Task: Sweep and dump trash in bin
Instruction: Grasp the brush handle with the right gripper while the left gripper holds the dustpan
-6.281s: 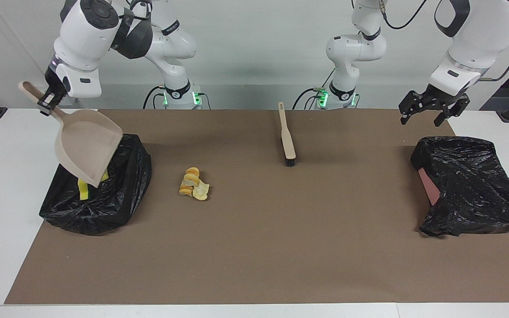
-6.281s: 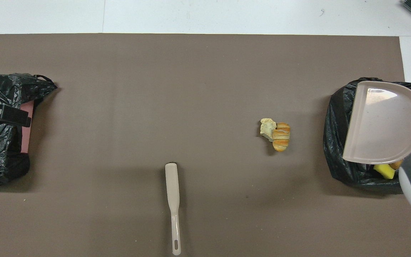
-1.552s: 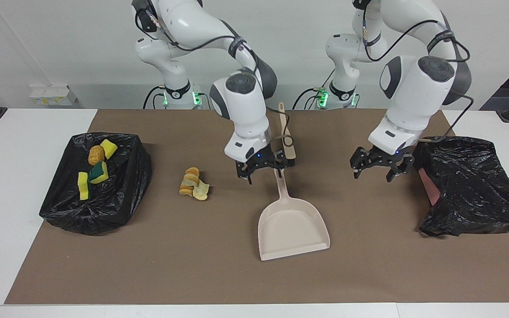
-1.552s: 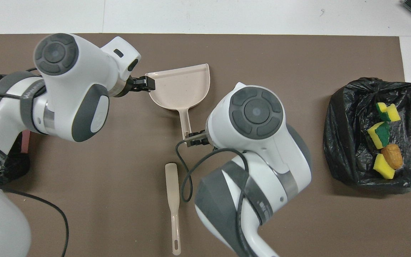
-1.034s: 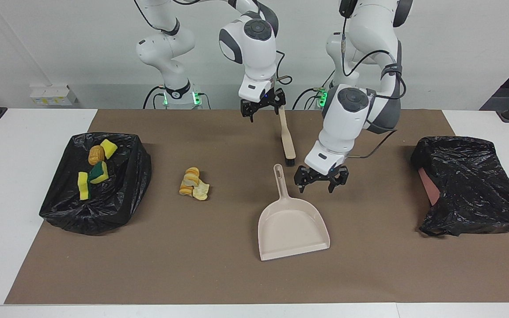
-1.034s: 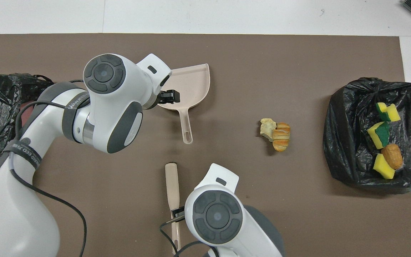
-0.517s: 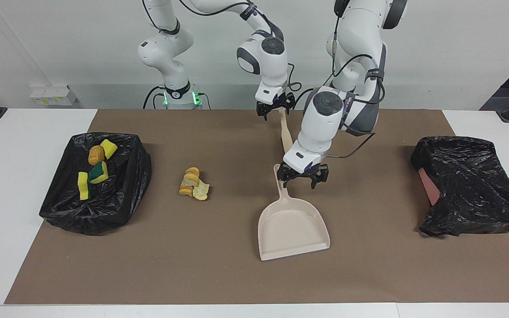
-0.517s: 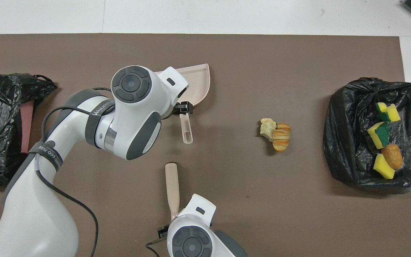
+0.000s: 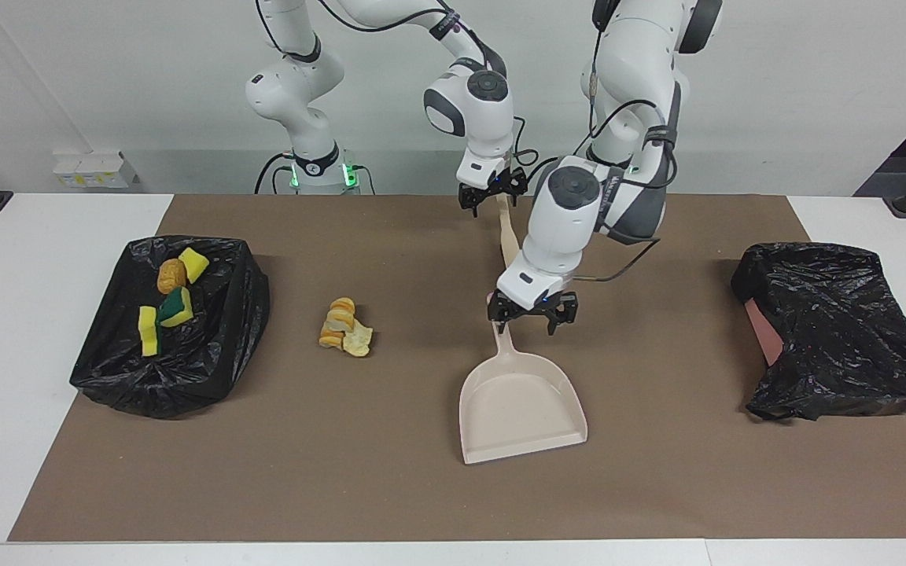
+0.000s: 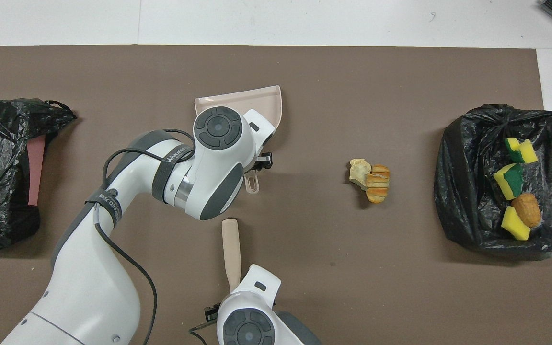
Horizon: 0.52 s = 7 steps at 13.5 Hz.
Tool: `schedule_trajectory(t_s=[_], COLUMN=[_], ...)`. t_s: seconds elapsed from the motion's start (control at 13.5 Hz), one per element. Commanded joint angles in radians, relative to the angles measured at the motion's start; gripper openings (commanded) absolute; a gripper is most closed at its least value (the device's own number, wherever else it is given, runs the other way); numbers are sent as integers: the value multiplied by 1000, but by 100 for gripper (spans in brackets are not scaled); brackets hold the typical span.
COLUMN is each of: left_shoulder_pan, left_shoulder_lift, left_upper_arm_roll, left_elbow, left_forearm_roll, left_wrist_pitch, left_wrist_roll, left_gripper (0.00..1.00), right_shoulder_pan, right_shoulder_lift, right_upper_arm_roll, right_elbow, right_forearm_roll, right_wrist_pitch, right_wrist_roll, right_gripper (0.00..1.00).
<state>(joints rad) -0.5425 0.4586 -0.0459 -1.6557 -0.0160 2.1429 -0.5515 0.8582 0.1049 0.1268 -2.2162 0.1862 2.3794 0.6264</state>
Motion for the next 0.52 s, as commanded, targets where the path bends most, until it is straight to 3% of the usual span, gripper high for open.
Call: schedule_trajectory(t_s=[0.0,0.15,0.22,0.44], left_shoulder_pan=[-14,-13,-8,6], left_shoulder_lift=[-6,-15,-20,-58], left_upper_arm_roll=[15,15,15,20], left_elbow=[14,22,22,19], left_forearm_roll=[10,10,10,37], left_wrist_pitch=[-35,-46,-47,-55], left_wrist_roll=[-15,-15,-15,-2], left_gripper=[52,10,0,0], right_shoulder_pan=[2,2,2,1], right_shoulder_lift=[-2,-2,-2,6], right_upper_arm_roll=[-3,-3,-3,-3], right_elbow=[1,1,3,13], right_forearm_roll=[22,19,16,16], right_wrist_pitch=[12,12,9,-3], right_wrist_roll=[10,9,10,7], right_gripper=[61,14,0,0])
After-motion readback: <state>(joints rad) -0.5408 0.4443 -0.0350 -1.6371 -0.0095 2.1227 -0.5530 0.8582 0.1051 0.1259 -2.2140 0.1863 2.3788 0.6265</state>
